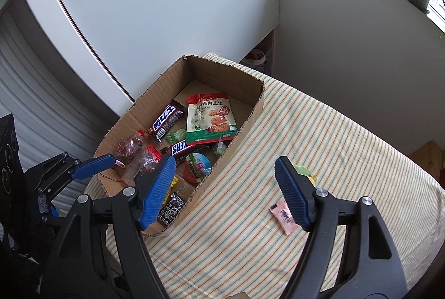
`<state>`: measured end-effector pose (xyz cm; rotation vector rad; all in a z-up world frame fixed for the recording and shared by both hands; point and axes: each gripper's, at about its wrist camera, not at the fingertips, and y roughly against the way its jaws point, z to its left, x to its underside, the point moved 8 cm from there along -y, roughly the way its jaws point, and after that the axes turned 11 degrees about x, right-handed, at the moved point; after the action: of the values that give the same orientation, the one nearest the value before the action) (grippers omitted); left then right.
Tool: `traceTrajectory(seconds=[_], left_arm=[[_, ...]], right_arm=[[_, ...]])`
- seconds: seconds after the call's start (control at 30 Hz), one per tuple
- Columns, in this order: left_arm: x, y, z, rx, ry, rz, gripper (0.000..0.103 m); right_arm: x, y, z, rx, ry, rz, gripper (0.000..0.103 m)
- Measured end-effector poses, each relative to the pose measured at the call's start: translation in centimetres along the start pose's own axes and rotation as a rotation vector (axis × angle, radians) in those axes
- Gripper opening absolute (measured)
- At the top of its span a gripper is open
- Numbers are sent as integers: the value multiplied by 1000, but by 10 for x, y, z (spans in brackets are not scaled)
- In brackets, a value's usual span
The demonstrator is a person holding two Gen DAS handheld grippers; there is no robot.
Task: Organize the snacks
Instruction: 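Open both grippers in the box and withdraw them over the table, then move both grippers to the bagged sliced bread loaf on the table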
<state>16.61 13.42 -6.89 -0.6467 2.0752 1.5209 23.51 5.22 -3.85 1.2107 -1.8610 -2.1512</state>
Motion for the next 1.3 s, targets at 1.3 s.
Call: traceTrajectory(seconds=[1.3], left_arm=[[86,-44,-221,356,-140,125,53]], right_arm=[[253,83,-228,116,-459,-9,77]])
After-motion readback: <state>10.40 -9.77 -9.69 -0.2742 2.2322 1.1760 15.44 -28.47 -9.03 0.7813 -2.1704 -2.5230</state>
